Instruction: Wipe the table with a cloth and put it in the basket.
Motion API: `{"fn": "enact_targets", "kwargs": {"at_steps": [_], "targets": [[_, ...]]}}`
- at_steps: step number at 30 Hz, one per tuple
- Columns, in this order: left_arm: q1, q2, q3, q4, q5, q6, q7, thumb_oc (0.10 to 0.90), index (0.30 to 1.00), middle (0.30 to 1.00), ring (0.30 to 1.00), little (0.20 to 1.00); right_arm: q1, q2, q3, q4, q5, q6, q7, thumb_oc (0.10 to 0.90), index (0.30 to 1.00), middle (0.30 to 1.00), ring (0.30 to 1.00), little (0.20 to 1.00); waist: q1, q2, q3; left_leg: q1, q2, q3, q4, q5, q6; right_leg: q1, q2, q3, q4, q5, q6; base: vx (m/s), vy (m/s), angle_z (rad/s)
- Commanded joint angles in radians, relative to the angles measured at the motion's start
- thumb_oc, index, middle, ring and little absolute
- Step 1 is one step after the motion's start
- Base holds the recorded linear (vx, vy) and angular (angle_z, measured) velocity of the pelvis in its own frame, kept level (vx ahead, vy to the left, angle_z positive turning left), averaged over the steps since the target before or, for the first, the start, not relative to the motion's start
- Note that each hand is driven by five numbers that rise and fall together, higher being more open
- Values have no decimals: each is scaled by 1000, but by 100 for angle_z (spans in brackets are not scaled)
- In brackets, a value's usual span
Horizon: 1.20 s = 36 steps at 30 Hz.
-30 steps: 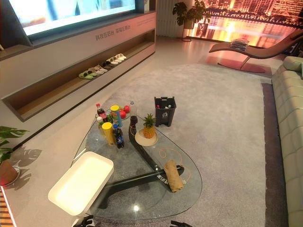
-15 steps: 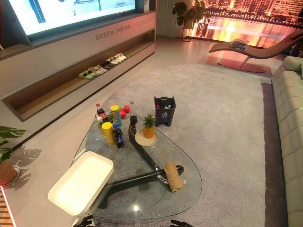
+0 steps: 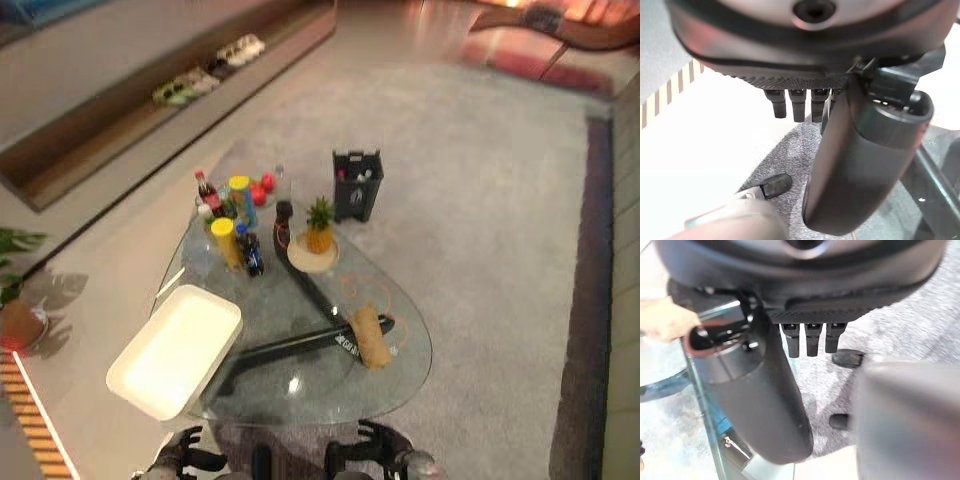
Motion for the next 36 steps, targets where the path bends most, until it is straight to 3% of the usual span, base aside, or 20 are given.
{"fn": "enact_targets", "kwargs": {"at_steps": [1,5,7,10,11,13,17,22,29,36], "targets": [[-108,60,-43,-7,-11,4,63,800,900,900,900,900,-174,-45,24,-142,32,-126,-103,800,900,900,900,900,-23,-31,82,-58,-55,-1,120,-91,22,-56,-70,-69,111,-59,40,-55,12,-5],[-140,67,-51,-17,-39,18,84,800,900,900,900,900,-252,-83,22,-247,18,-142,-198,800,900,900,900,900,-29,-30,125,-118,-69,-9,161,-94,26,-112,-75,-60,145,-59,39,-57,18,-6],[-147,71,-45,-20,-51,4,96,800,900,900,900,900,-248,-116,3,-350,-15,-194,-289,800,900,900,900,900,-37,-27,155,-168,-79,-12,191,-98,28,-167,-78,-52,177,-58,43,-87,49,-2],[-137,65,-35,-79,-73,17,132,800,900,900,900,900,-217,-128,-1,-590,-95,-126,-485,800,900,900,900,900,-54,-22,194,-200,-93,-4,208,-103,36,-212,-77,-35,202,-57,46,-68,75,-5],[-136,65,-36,-79,-73,17,132,800,900,900,900,900,-216,-128,-1,-591,-95,-125,-486,800,900,900,900,900,-54,-22,194,-201,-93,-4,208,-103,36,-213,-77,-35,203,-57,46,-61,106,-6],[-116,58,-23,-145,-95,32,169,800,900,900,900,900,-170,-131,-36,-807,-180,-59,-612,800,900,900,900,900,-72,-19,235,-234,-99,10,236,-110,39,-247,-76,-22,225,-58,46,-49,101,-6],[-92,45,-12,-209,-106,50,198,800,900,900,900,900,-118,-153,-70,-1008,-269,16,-725,800,900,900,900,900,-88,-15,270,-269,-105,22,264,-117,43,-280,-73,-6,238,-56,43,-6,82,-9],[-66,32,-10,-278,-139,56,222,800,900,900,900,900,-64,-181,-105,-1200,-337,63,-898,800,900,900,900,900,-103,-8,270,-380,-108,40,312,-122,46,-391,-67,9,273,-53,40,16,71,-8],[-80,19,-28,-328,-175,78,247,800,900,900,900,900,-87,-187,-113,-1239,-361,92,-1083,800,900,900,900,900,-104,-3,270,-492,-106,44,361,-128,45,-507,-61,10,325,-60,37,14,14,-1],[-116,13,-47,-354,-190,95,274,800,900,900,900,900,-150,-181,-89,-1219,-322,126,-1190,800,900,900,900,900,-97,-3,270,-594,-106,38,400,-123,44,-607,-57,6,363,-53,34,7,-3,1]]}}
